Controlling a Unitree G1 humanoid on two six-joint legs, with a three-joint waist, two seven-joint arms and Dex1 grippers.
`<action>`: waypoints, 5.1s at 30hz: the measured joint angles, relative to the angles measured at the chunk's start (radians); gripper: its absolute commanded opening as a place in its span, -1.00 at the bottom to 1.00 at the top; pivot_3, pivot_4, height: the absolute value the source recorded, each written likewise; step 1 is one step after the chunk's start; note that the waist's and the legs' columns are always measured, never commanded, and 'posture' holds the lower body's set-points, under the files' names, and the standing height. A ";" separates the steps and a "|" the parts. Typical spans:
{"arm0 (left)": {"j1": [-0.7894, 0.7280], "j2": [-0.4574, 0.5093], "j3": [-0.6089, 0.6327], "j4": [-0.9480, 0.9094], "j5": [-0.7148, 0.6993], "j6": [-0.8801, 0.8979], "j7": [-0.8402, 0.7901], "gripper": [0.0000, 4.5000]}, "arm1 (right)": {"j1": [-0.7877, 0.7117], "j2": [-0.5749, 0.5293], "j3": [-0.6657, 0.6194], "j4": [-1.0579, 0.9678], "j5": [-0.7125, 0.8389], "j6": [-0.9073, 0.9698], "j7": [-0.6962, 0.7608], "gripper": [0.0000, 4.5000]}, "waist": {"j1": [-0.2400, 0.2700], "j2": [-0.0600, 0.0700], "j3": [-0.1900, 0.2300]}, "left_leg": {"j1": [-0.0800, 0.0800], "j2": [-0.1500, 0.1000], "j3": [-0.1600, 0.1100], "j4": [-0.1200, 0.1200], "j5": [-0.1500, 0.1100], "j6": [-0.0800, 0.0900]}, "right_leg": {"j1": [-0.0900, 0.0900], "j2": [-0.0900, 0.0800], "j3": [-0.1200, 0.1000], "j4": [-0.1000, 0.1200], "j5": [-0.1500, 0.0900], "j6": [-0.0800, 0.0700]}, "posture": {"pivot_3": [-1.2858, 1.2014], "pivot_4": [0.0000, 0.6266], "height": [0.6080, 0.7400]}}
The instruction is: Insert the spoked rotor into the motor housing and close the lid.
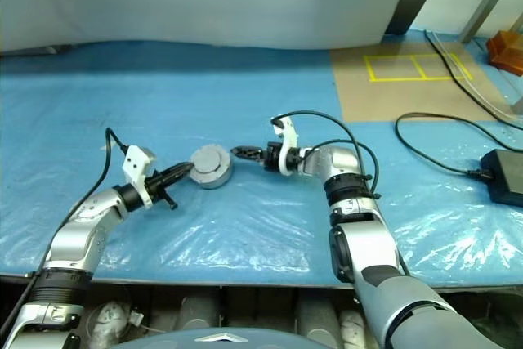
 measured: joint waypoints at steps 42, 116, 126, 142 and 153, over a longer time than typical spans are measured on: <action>-0.005 -0.001 0.004 0.023 0.002 -0.020 0.005 -1.00 | 0.018 0.055 0.006 0.017 0.032 0.049 0.022 -0.50 | 0.013 0.000 0.000 | 0.000 0.000 0.000 0.000 0.000 0.000 | 0.000 0.000 -0.001 0.000 0.000 0.000 | 0.03 -0.52 1.00; -0.039 -0.319 0.280 -0.163 -0.834 0.464 0.253 0.99 | -0.037 0.037 -0.161 -0.187 0.345 0.363 -0.075 -0.50 | 0.039 -0.012 0.007 | -0.016 0.003 -0.004 0.017 -0.002 -0.004 | -0.014 0.003 -0.002 0.016 0.004 0.006 | 0.03 -0.52 1.00; -0.058 -0.326 0.272 -0.155 -0.835 0.463 0.254 0.30 | -0.037 0.035 -0.147 -0.188 0.344 0.362 -0.081 -0.50 | 0.040 -0.012 0.007 | -0.016 0.003 -0.004 0.017 -0.002 -0.004 | -0.014 0.003 -0.002 0.016 0.004 0.006 | 0.03 -0.52 1.00; -0.060 -0.334 0.273 -0.148 -0.875 0.491 0.279 0.21 | -0.031 0.031 -0.143 -0.198 0.344 0.354 -0.080 -0.50 | 0.039 -0.012 0.007 | -0.016 0.003 -0.004 0.018 -0.002 -0.004 | -0.014 0.003 -0.002 0.016 0.005 0.006 | 0.03 -0.52 1.00; -0.059 -0.305 0.291 -0.136 -0.973 0.585 0.365 0.21 | -0.019 0.029 -0.125 -0.205 0.343 0.344 -0.082 -0.50 | 0.040 -0.012 0.007 | -0.016 0.003 -0.005 0.019 -0.002 -0.004 | -0.014 0.003 -0.002 0.017 0.005 0.006 | 0.03 -0.52 1.00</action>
